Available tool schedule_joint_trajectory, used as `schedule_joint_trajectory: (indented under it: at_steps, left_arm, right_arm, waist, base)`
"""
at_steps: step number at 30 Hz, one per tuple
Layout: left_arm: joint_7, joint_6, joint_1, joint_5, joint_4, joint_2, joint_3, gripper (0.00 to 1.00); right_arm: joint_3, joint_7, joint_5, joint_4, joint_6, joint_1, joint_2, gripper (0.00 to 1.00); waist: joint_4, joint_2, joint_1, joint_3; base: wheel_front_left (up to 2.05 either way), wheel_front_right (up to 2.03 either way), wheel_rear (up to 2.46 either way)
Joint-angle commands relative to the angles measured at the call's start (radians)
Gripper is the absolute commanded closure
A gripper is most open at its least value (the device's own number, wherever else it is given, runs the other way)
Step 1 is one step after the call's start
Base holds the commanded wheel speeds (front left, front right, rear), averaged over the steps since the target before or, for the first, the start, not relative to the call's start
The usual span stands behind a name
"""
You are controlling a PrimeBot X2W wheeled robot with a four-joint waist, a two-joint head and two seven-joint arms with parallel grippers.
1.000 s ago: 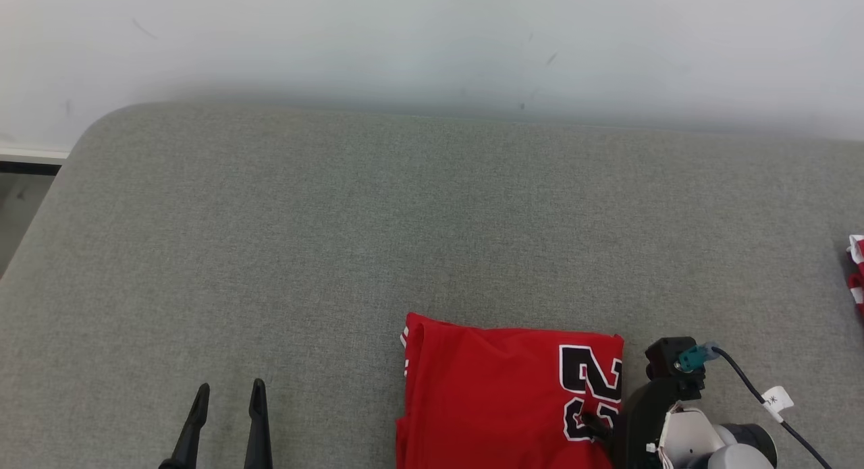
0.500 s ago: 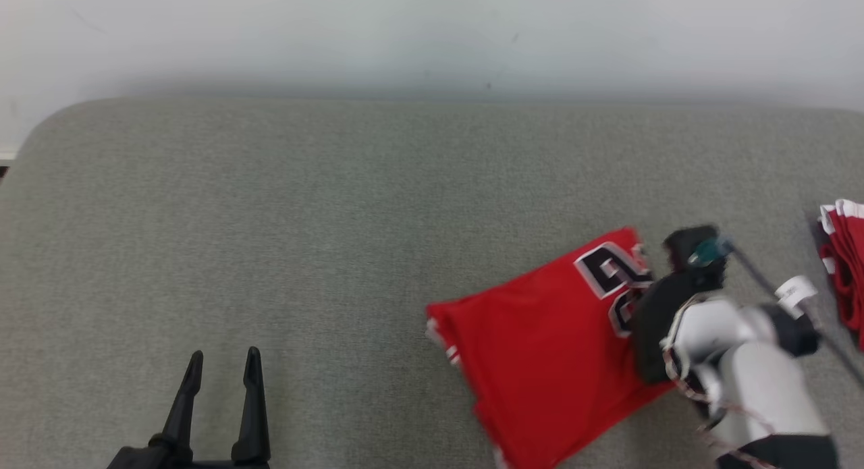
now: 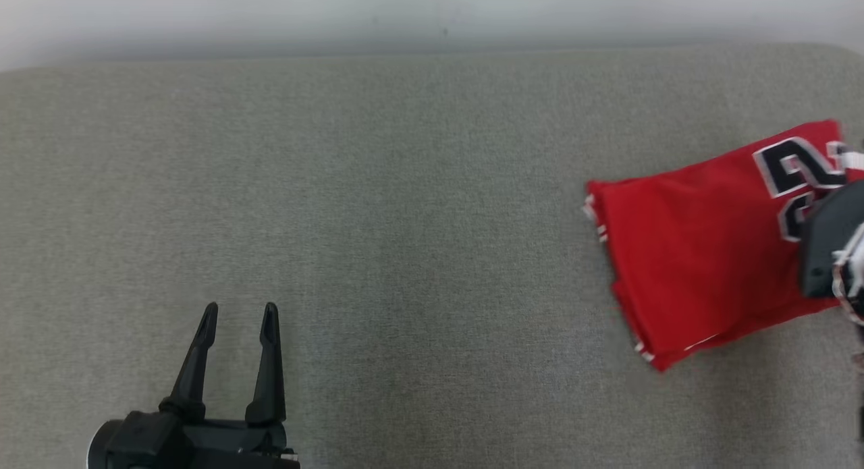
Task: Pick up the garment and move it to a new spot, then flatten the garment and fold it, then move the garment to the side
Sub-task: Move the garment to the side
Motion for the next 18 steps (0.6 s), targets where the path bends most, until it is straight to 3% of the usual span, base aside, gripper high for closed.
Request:
schedule_joint_trajectory:
  at_steps: [1, 9, 18]
  left_arm:
    - [-0.004, -0.002, -0.015, 0.008, -0.007, -0.001, -0.002, 0.00]
    - [-0.004, -0.008, -0.056, 0.031, -0.013, 0.000, -0.009, 0.00]
    - [-0.004, -0.009, -0.098, 0.035, -0.024, 0.026, -0.030, 0.00]
  right_arm:
    - [-0.011, 0.000, -0.004, -0.005, -0.003, -0.010, -0.015, 1.00]
    - [-0.099, -0.006, -0.043, -0.047, -0.003, -0.032, -0.081, 1.00]
    - [-0.190, -0.093, -0.162, 0.018, -0.003, -0.046, -0.197, 1.00]
  waist:
    - [-0.023, -0.0001, -0.0002, 0.030]
    - [-0.034, -0.0001, -0.0002, 0.087]
    - [-0.022, -0.0001, -0.0002, 0.157]
  base:
    - [0.00, 0.00, 0.00]
    - [0.00, 0.00, 0.00]
    - [0.00, 0.00, 0.00]
